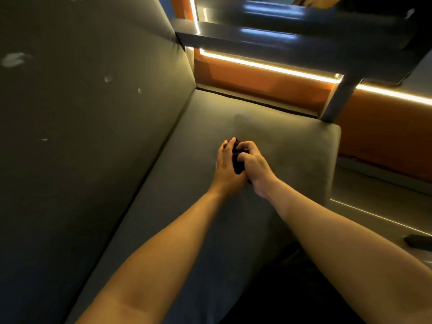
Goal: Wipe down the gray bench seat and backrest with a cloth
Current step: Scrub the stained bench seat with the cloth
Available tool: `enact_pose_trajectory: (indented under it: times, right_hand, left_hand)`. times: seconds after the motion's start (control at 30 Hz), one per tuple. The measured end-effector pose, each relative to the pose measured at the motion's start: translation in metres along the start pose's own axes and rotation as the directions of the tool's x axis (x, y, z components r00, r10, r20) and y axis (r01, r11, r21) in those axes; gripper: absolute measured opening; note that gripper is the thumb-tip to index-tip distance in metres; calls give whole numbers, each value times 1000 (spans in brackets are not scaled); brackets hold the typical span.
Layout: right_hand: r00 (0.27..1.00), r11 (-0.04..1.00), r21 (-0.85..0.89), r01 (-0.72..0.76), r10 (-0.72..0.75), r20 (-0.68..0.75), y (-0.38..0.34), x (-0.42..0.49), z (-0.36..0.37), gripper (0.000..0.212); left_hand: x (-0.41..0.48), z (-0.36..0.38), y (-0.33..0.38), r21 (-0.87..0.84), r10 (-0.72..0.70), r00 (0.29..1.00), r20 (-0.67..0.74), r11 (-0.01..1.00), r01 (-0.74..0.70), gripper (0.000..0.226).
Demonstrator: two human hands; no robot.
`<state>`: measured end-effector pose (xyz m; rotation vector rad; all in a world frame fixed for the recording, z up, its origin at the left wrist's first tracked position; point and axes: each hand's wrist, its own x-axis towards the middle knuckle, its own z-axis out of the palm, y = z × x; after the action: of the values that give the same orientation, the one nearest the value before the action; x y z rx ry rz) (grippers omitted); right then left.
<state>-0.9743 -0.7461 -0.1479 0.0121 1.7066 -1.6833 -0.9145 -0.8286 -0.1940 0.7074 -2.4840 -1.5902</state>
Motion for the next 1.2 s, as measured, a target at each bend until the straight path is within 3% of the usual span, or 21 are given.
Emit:
enact_pose_trajectory:
  times: [0.1,0.17,0.23,0.33,0.4,0.67,0.8,0.93,1.1,1.2]
  right_hand:
    - [998,999,-26,-38,39,55,3,-7,16,22]
    - [995,991,-122,58,-47,90,8,-2,26,23]
    - [975,886,-408,221,-214,63,14,8,25,22]
    - [944,665,-709,235,-330,3,13,22,3,35]
    - [945,580,-785,217,-326,20,11,31,-11,41]
    - [953,392,-912,117,-303,-9,-2,76,-50,57]
    - [939,398,-913,88,-340,-58,-2,87,-65,53]
    - [919,400,-910,106,-390,-65,-9,93,-73,42]
    - [924,463,-882,90,-370,-100,-17,92,-82,33]
    - [916,439,-894,91,-390,-98,-20,91,-82,36]
  left_hand:
    - [-9,-20,1,-56,-1,994,-108,998,-5,64]
    - [-10,-39,-1,-13,33,974,-226,999,-37,50]
    - [-4,-57,-12,81,50,924,-379,996,-20,47]
    - [4,-73,-27,197,-85,869,-488,959,204,52]
    - [6,-62,-34,251,-142,879,-455,927,279,59]
    - [62,-16,-19,315,5,908,-419,939,140,50]
    - [106,15,4,294,110,938,-328,956,-9,46]
    - [160,50,31,307,138,954,-265,950,-53,40]
    - [185,57,49,330,281,957,-73,912,-243,51]
    - [170,37,28,506,366,926,-92,818,-273,65]
